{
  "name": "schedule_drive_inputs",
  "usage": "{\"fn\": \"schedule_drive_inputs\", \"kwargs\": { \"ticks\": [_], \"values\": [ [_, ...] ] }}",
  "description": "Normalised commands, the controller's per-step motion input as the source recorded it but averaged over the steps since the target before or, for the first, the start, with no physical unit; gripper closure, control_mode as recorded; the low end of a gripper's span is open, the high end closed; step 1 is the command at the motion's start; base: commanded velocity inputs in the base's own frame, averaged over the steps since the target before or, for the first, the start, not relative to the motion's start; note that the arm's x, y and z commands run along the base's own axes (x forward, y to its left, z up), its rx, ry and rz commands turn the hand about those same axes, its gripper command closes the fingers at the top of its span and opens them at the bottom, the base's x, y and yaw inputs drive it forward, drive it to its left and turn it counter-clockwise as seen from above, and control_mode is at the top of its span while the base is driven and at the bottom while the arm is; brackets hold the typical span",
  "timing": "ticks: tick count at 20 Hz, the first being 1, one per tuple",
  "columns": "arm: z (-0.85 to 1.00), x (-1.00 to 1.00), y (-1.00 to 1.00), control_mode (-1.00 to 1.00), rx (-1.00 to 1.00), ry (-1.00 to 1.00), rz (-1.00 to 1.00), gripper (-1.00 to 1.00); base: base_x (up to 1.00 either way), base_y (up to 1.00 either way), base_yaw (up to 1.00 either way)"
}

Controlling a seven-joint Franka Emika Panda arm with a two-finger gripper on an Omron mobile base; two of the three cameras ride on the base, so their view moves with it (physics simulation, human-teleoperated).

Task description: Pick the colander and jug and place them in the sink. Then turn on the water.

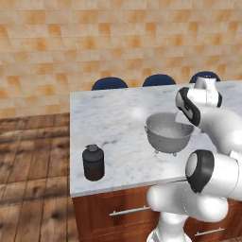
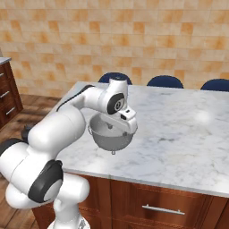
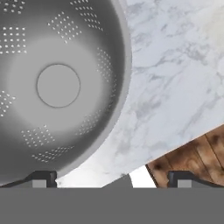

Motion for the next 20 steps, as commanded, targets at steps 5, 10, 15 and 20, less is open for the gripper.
{"fn": "schedule_drive_inputs", "kwargs": {
  "ticks": [5,10,15,20],
  "values": [
    [-0.12,0.3,0.0,-1.0,0.0,0.0,-0.26,-1.0,0.0,0.0,0.0],
    [-0.01,0.39,0.02,-1.0,0.0,0.0,-0.24,-1.0,0.0,0.0,0.0],
    [-0.04,0.18,0.0,-1.0,0.0,0.0,-0.17,-1.0,0.0,0.0,0.0],
    [-0.16,-0.68,-0.22,-1.0,0.0,0.0,0.0,-1.0,0.0,0.0,0.0]
  ]
}}
